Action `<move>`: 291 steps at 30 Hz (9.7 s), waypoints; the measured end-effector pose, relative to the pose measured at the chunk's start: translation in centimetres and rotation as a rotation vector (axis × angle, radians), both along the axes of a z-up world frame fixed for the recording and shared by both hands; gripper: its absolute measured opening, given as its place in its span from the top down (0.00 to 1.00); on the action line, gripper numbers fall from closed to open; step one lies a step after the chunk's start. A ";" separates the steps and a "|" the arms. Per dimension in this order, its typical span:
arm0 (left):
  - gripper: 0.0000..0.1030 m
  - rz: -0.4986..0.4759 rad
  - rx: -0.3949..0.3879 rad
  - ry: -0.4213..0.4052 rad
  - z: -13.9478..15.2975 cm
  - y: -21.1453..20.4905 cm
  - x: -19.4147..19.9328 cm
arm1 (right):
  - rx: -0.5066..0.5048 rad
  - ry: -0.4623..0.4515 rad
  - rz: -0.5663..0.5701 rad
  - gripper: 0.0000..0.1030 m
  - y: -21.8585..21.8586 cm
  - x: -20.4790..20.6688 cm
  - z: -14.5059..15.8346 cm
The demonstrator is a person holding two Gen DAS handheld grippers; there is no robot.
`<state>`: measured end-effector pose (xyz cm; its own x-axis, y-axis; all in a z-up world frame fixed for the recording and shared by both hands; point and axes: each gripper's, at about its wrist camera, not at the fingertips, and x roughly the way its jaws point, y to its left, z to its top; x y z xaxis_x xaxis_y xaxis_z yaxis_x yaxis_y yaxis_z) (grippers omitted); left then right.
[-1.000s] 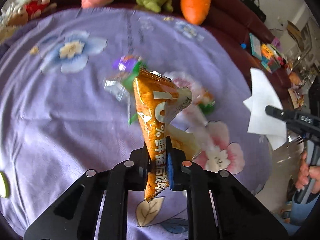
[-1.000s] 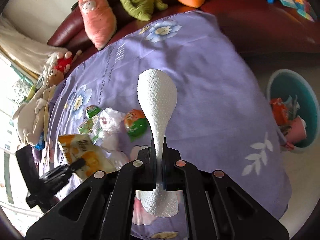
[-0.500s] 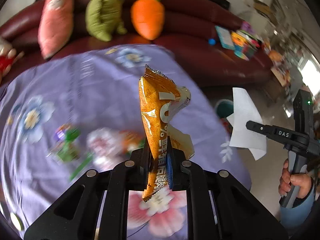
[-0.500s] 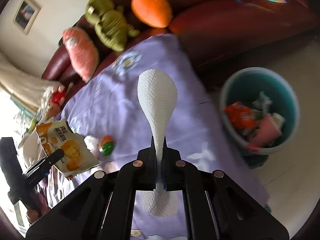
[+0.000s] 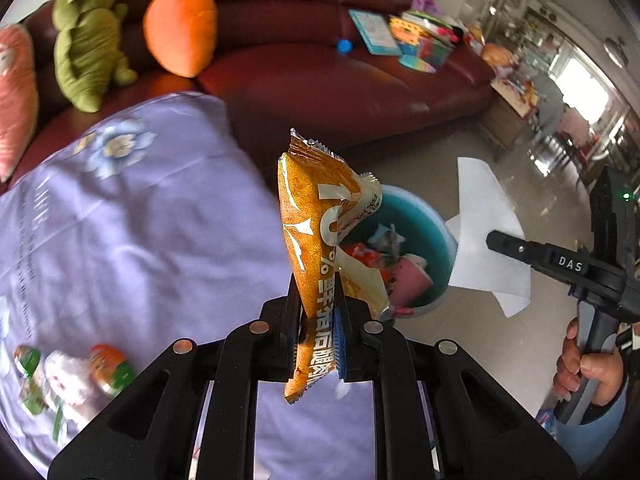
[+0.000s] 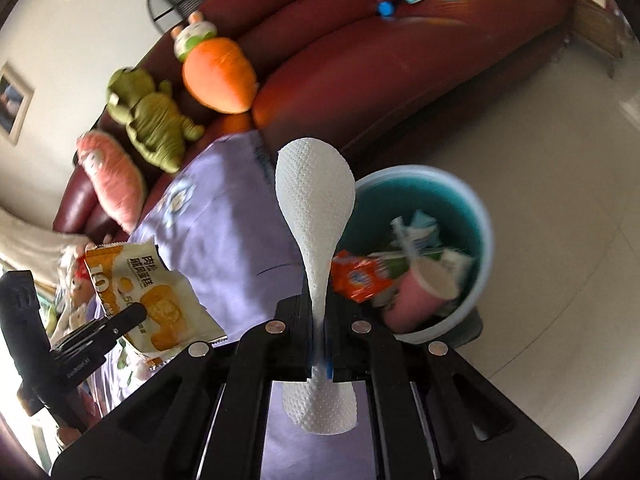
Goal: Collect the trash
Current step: 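Open the right gripper over the bucket while the left gripper releases the snack bag, then move both grippers back toward the table, then grasp the clear plastic wrapper with the right gripper while the left gripper grasps the green candy packet, then lift the wrapper and green packet and carry them over the teal bucket, then open the right gripper over the bucket while the left gripper releases the green packet, then move both grippers back toward the candy eggs on the table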
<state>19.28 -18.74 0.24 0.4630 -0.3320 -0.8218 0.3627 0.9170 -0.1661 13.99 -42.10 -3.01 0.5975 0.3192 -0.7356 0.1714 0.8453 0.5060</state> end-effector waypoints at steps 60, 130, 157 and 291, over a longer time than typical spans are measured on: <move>0.15 -0.060 -0.137 0.262 -12.0 -16.0 11.0 | -0.054 0.188 -0.263 0.33 -11.8 1.1 -7.1; 0.07 0.636 -0.256 0.133 -7.0 38.1 -11.2 | -0.167 0.232 0.559 0.42 39.7 -0.1 -3.7; 0.29 0.686 -0.179 0.136 -9.1 34.2 -6.7 | -0.108 0.217 0.555 0.73 36.6 -3.0 -5.1; 0.11 -0.121 -0.020 0.215 -11.4 -13.3 8.1 | -0.043 0.204 -0.162 0.30 -8.0 2.0 -6.1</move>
